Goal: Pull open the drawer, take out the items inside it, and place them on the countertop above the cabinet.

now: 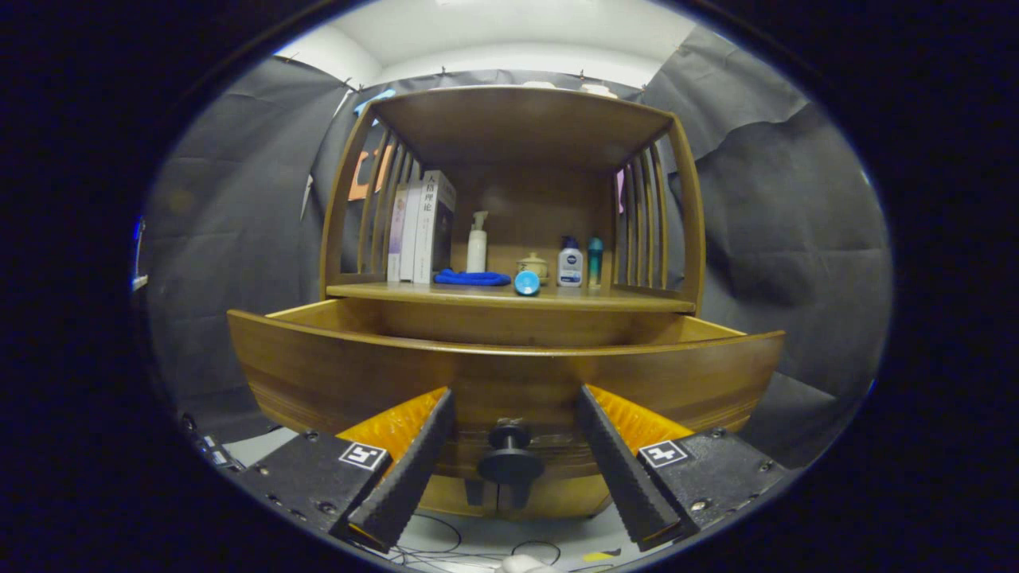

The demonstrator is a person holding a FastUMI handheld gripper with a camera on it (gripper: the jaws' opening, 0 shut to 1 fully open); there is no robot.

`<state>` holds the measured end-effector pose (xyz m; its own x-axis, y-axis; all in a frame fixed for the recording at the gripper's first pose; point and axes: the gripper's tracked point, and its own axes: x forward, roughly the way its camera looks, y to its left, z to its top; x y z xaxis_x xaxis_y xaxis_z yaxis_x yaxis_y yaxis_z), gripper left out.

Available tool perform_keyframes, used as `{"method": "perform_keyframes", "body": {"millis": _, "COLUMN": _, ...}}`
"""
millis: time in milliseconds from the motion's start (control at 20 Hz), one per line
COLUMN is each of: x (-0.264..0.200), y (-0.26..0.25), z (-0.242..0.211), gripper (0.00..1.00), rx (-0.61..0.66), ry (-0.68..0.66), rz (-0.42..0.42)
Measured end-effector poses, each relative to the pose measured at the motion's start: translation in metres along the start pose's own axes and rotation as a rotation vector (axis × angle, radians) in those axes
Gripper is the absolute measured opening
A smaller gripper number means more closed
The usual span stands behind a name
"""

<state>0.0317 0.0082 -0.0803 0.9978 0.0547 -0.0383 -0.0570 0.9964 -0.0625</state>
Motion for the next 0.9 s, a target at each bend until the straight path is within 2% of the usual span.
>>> {"method": "perform_keyframes", "body": {"millis": 900, "x": 0.092, "y": 0.004, "z": 0.012, "gripper": 1.00, "rx": 0.000, "ry": 0.005, "rz": -0.025}}
